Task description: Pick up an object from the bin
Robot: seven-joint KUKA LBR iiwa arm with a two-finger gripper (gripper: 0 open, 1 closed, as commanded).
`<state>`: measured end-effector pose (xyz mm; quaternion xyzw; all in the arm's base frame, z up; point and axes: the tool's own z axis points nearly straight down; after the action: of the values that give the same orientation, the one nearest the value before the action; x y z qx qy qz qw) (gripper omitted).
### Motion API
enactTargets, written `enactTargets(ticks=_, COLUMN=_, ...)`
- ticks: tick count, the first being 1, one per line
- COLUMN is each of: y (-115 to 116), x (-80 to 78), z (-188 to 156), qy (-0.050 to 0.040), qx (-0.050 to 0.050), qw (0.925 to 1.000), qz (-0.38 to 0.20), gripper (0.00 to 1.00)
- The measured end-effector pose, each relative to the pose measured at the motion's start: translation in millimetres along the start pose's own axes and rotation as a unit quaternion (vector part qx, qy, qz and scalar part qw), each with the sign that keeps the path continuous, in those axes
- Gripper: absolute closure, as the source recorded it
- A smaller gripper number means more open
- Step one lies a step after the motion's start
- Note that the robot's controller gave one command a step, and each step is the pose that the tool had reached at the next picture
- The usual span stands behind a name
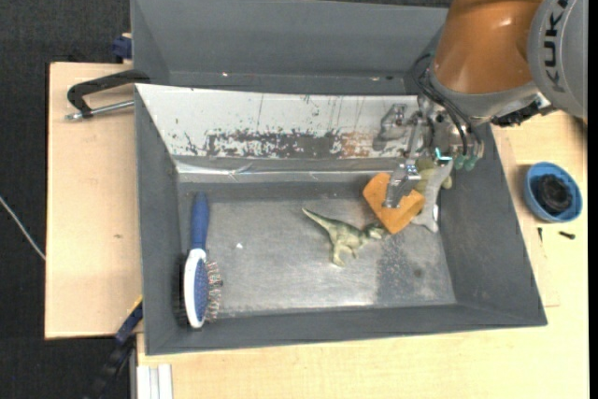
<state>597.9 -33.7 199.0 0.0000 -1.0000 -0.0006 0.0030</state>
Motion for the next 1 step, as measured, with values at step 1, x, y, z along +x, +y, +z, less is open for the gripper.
enactTargets(ticks=1, y=-56.9, x=18.4, z=117.7, qy=-0.0011, qx=0.0, qw=0.9978, qz=0.066, gripper=0.0)
